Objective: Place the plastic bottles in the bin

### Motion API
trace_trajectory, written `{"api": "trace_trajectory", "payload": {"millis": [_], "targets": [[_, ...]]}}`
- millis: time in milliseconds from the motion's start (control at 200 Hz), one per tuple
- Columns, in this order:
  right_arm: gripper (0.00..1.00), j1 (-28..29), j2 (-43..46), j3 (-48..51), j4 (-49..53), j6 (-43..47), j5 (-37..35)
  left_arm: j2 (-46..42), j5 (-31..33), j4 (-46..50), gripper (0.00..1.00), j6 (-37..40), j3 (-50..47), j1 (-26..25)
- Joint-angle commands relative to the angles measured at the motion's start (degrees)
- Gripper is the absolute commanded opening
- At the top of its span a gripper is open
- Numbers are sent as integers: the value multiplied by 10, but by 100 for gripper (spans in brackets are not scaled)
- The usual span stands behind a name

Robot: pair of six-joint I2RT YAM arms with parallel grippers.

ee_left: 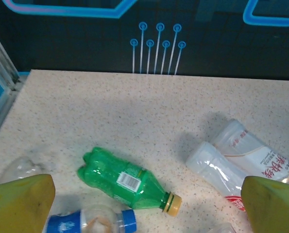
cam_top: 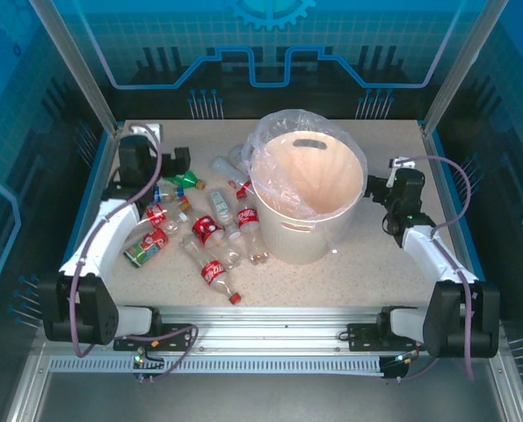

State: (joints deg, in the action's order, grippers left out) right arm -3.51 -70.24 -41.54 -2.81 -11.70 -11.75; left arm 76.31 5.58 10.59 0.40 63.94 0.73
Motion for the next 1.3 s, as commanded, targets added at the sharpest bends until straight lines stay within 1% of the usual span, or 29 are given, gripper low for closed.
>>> {"api": "trace_trajectory", "payload": {"millis": [0,85,140,205,295,440,505,560,625,785,931,1056,1241,1296], "targets": [[100,-55,3,-38,211,-68,31,47,-14,247,99,40,97,29],[100,-94,-8,-71,273,-85,81,90,-19,314,99,60,158,65],[100,-108,-15,-85,298,-82,105,120,-43,338,99,58,188,100],[100,-113,-20,-114,321,-74,124,158,-82,352,99,52,217,148],[100,-113,-26,-133,342,-65,142,216,-99,377,99,51,256,186],[100,-113,-19,-143,356,-60,158,276,-78,377,99,76,266,215],[100,-114,-18,-148,365,-55,157,298,-91,379,99,89,266,241],[100,-114,-20,-156,373,-46,158,314,-103,379,99,85,267,268],[100,-115,-24,-169,383,-35,155,327,-110,377,99,86,265,289],[100,-116,-37,-189,390,-27,155,342,-83,362,99,117,254,294],[100,-115,-42,-189,385,-42,172,378,-88,365,99,129,279,304],[100,-114,-34,-179,384,-46,167,407,-89,381,99,146,307,305],[100,-113,-32,-173,375,-53,161,423,-93,378,99,154,301,302],[100,-112,-33,-173,372,-55,163,428,-83,378,99,155,297,300]]}}
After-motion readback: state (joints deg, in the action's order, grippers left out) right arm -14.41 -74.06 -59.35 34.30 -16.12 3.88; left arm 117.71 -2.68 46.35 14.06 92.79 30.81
